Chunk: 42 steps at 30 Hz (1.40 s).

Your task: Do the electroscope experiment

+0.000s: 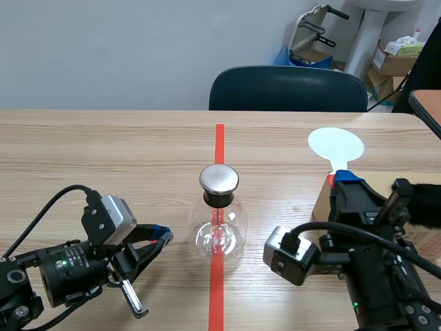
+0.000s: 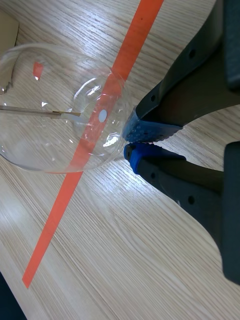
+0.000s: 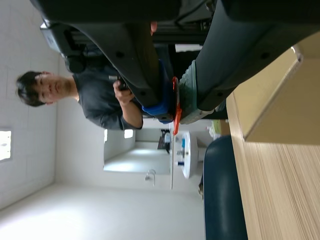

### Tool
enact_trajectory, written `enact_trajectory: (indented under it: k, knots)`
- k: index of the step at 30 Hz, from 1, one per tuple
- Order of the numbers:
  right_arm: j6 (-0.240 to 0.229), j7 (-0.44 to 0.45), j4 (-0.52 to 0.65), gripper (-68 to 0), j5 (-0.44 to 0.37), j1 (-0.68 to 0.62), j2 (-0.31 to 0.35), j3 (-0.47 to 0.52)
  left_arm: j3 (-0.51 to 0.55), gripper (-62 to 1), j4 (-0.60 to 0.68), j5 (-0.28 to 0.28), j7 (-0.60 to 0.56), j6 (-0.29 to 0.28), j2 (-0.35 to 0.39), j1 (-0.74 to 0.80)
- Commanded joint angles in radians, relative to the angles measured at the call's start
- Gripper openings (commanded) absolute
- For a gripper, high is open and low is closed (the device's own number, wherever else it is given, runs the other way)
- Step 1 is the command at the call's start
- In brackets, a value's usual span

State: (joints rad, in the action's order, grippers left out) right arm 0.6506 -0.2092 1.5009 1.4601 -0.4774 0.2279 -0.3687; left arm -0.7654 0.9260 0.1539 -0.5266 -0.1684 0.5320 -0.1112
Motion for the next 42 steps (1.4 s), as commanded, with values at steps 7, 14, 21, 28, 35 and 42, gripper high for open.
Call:
enact_trajectory:
  k: [7,14,21,28,35,42]
  knots:
    - [0.014,0.198,0.021,-66.9,0.001,0.006,0.013,0.002,0.005,-55.3,0.013,0.005,0.006,-0.002,-0.005,-0.002]
    - [0.014,0.418,0.021,-66.9,0.001,0.006,0.013,0.002,0.005,-55.3,0.013,0.005,0.008,-0.002,-0.005,-0.002]
    - [0.014,0.563,0.021,-66.9,0.001,0.006,0.013,0.002,0.005,-55.3,0.013,0.005,0.008,-0.002,-0.005,-0.002]
    - [0.014,0.629,0.021,-66.9,0.001,0.006,0.013,0.002,0.005,-55.3,0.013,0.005,0.008,-0.002,-0.005,-0.003]
    - [0.014,0.635,0.021,-66.9,0.001,0.006,0.013,0.002,0.005,-55.3,0.013,0.005,0.008,-0.002,-0.005,-0.003]
    - [0.014,0.635,0.021,-66.9,0.001,0.006,0.013,0.002,0.005,-55.3,0.013,0.005,0.008,-0.002,-0.005,-0.003]
